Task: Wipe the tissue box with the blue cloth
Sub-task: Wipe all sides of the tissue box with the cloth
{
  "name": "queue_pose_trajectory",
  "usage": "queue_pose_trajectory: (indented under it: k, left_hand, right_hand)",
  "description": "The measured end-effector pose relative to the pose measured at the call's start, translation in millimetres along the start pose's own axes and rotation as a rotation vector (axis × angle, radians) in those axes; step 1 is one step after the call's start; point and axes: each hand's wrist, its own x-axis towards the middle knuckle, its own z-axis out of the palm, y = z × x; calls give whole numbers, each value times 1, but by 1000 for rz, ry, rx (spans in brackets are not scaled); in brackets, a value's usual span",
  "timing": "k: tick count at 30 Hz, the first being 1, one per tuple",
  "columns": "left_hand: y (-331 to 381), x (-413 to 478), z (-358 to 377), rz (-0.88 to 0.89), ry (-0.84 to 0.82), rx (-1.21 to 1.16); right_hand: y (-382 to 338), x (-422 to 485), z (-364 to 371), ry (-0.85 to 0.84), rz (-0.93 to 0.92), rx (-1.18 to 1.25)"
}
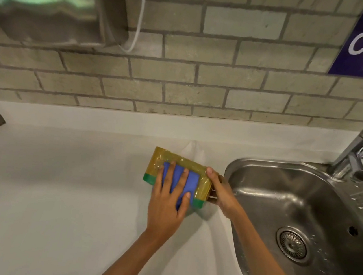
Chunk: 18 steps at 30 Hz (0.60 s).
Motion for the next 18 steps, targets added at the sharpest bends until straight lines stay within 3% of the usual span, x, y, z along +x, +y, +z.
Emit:
queue_pose_trajectory:
  k: [5, 7, 11, 12, 16, 18]
  left_hand:
    - [-2, 27, 1, -368, 62, -132]
    - [11, 30, 6, -350, 49, -147]
    - [4, 0, 8, -78, -16, -142]
    - [-2, -2, 6, -82, -14, -162]
    - [-5, 18, 7, -376, 45, -310]
    - [-1, 29, 9, -415, 73, -349]
  right_hand:
    - [0, 3, 10, -8, -26, 15]
    - [-1, 3, 13, 13, -25, 38]
    - [-3, 2, 9, 35, -75, 48]
    - [-2, 1, 10, 22, -86, 45]
    - [-1, 0, 19, 1, -19, 64]
    - [-3, 0, 20, 13, 24, 149]
